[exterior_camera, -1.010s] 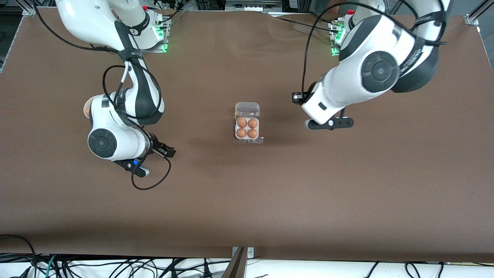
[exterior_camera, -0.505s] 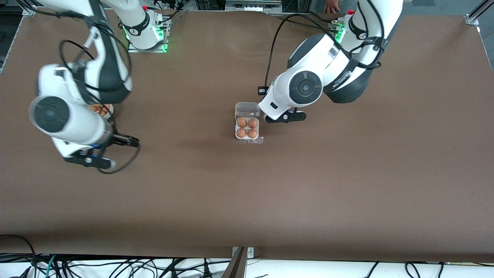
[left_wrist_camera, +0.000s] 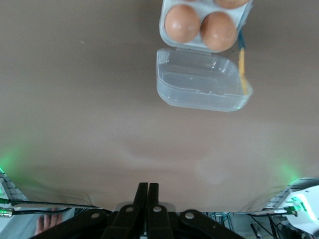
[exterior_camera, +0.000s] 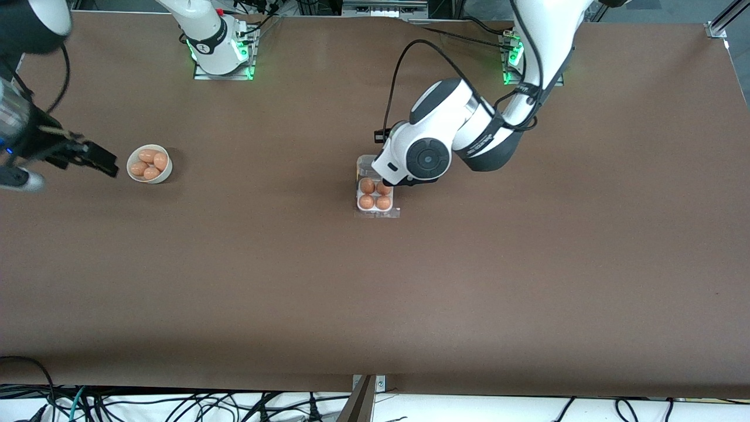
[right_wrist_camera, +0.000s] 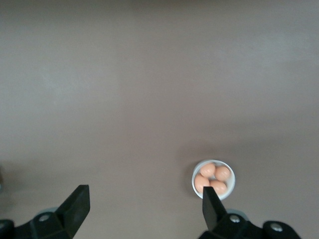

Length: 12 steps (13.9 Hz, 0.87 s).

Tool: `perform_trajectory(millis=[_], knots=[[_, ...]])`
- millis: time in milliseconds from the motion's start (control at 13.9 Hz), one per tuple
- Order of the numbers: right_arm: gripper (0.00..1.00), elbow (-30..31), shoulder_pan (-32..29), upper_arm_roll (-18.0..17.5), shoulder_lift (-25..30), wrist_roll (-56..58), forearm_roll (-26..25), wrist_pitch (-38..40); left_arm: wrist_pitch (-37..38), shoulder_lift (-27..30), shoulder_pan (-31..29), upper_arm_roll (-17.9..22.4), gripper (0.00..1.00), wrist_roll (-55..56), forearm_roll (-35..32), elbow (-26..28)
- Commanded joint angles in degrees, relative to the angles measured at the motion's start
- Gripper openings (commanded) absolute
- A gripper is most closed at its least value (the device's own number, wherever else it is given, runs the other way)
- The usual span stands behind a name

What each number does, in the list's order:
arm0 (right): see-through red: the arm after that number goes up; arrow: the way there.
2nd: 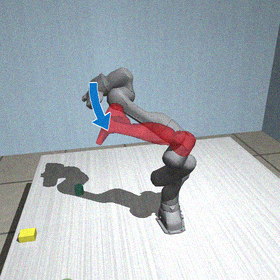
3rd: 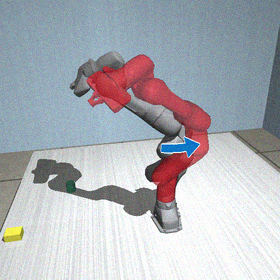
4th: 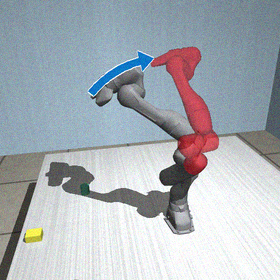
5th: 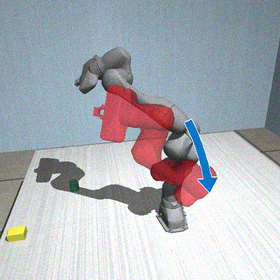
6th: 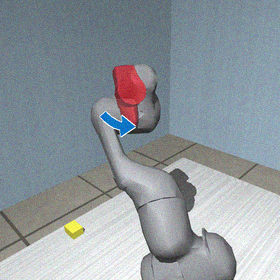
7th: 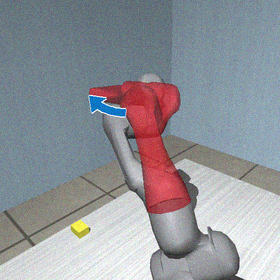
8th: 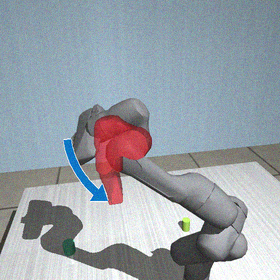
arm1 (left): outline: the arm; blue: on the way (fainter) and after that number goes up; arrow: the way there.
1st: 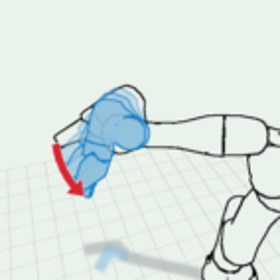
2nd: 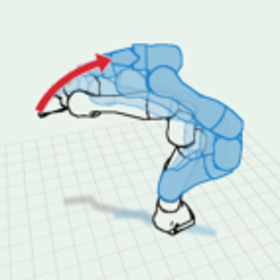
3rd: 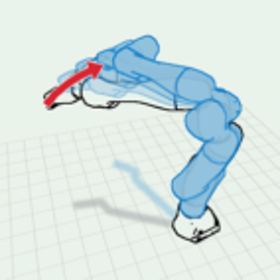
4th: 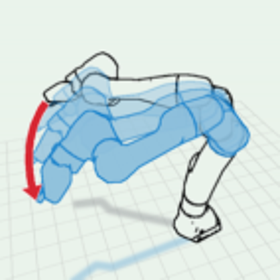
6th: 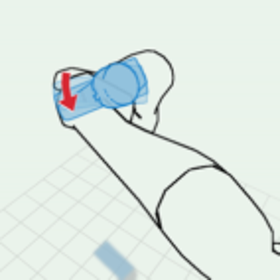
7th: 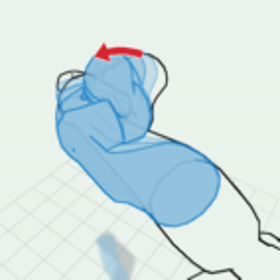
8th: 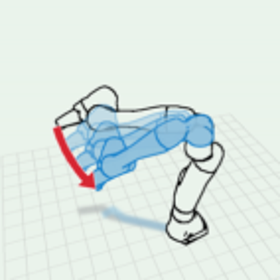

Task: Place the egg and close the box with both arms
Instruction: 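Swing the clear lid over the eggs with the left gripper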

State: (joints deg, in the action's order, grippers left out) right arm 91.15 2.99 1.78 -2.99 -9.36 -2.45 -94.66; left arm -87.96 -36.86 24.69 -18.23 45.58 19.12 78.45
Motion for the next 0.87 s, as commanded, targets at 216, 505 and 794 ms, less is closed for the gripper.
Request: perform_trajectory(millis=[216, 505, 794], knots=[[1.0, 2.37, -2.9, -1.7, 2.99, 2.51, -0.28, -0.43, -3.79, -4.01, 2.64, 0.21, 0.06, 1.79, 1.44, -1.46], [1.0, 2.37, -2.28, -1.61, 1.67, 2.6, -0.54, -1.58, -6.0, -6.82, 4.13, 0.38, 0.05, 1.62, 1.0, -1.37], [1.0, 2.1, -2.37, -1.52, 1.41, 2.68, -0.98, -1.58, -8.28, -7.97, 4.92, 0.65, 0.03, 1.53, 0.57, -1.37]])
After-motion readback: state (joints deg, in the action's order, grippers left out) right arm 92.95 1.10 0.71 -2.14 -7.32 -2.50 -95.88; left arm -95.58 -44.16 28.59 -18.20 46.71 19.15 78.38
